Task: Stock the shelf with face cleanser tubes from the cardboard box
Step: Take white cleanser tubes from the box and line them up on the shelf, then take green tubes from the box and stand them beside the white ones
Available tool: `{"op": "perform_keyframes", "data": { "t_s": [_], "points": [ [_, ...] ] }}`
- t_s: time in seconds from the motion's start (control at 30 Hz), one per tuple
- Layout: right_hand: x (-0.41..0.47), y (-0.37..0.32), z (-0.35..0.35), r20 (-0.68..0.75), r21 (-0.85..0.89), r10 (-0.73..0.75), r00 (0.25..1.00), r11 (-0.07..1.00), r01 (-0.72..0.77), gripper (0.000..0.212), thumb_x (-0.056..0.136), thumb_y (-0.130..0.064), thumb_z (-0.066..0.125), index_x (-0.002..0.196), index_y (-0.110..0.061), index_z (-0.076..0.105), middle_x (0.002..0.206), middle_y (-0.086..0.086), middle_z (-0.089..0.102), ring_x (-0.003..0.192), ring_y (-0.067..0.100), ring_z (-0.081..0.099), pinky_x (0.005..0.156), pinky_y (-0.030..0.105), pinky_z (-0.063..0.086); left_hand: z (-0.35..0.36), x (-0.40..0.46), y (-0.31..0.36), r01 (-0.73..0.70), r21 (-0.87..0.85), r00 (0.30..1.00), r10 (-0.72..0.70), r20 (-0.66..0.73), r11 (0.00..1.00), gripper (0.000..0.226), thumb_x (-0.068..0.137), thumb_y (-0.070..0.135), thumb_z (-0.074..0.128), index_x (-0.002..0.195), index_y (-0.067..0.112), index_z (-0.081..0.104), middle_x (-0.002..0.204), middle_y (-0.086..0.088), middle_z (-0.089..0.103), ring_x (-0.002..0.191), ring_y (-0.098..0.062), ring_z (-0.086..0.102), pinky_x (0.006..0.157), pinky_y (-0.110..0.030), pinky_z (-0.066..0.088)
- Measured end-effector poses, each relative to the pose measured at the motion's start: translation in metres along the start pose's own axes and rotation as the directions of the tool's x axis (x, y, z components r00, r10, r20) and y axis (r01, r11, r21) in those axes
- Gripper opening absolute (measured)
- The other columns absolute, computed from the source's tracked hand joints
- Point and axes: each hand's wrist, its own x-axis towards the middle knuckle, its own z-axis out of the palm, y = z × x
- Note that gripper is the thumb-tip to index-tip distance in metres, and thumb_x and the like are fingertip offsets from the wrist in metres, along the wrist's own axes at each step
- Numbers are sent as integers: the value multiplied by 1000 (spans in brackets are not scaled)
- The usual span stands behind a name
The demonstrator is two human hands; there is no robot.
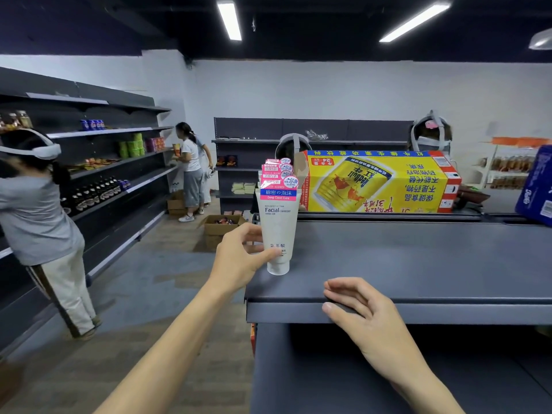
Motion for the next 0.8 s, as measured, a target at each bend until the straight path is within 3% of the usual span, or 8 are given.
{"op": "perform_keyframes", "data": {
  "t_s": [0.13,0.23,0.33,0.5,0.7,0.8],
  "points": [
    [-3,-3,0,3,-30,-5,1000,1000,5,26,85,-13,76,106,-27,69,114,-14,72,114,0,64,83,11,52,1,-7,5,21,32,1000,-21,-6,999,37,72,27,87,101,28,66,101,13,73,85,4,69,86,-34,59],
    [-8,-4,-2,-13,-54,-33,999,998,32,26,85,-13,76,105,-28,69,113,-12,72,113,1,65,85,12,52,-1,-23,10,2,175,994,17,-107,985,40,74,32,86,106,23,64,106,12,70,89,1,68,77,-16,54],
    [-17,-5,-5,-39,-100,-77,996,992,73,28,85,-15,76,103,-35,68,112,-14,72,110,1,66,86,12,52,-2,-51,19,-115,275,971,167,-173,954,35,78,26,82,106,22,61,102,13,64,95,-4,65,77,-23,58],
    [-42,2,-11,-35,-257,-128,991,960,115,30,85,-22,76,105,-41,64,105,-18,72,103,2,68,83,13,53,12,-94,30,-223,296,965,254,-68,929,29,81,19,76,107,20,63,99,9,65,94,-4,65,79,-35,59],
    [-103,53,-31,-33,-397,24,999,917,-35,30,86,-33,73,111,-46,60,107,-24,68,103,-2,66,84,14,53,46,-155,16,-319,303,947,314,65,898,26,84,21,72,108,18,64,99,11,64,95,-1,62,78,-24,56],
    [-139,93,-43,-51,-636,112,992,763,-119,32,89,-34,70,119,-36,58,107,-25,65,104,-5,62,87,20,54,71,-183,-3,-321,353,945,274,177,879,27,86,22,71,111,19,61,100,10,61,95,-7,62,74,-33,57]
  ]
}}
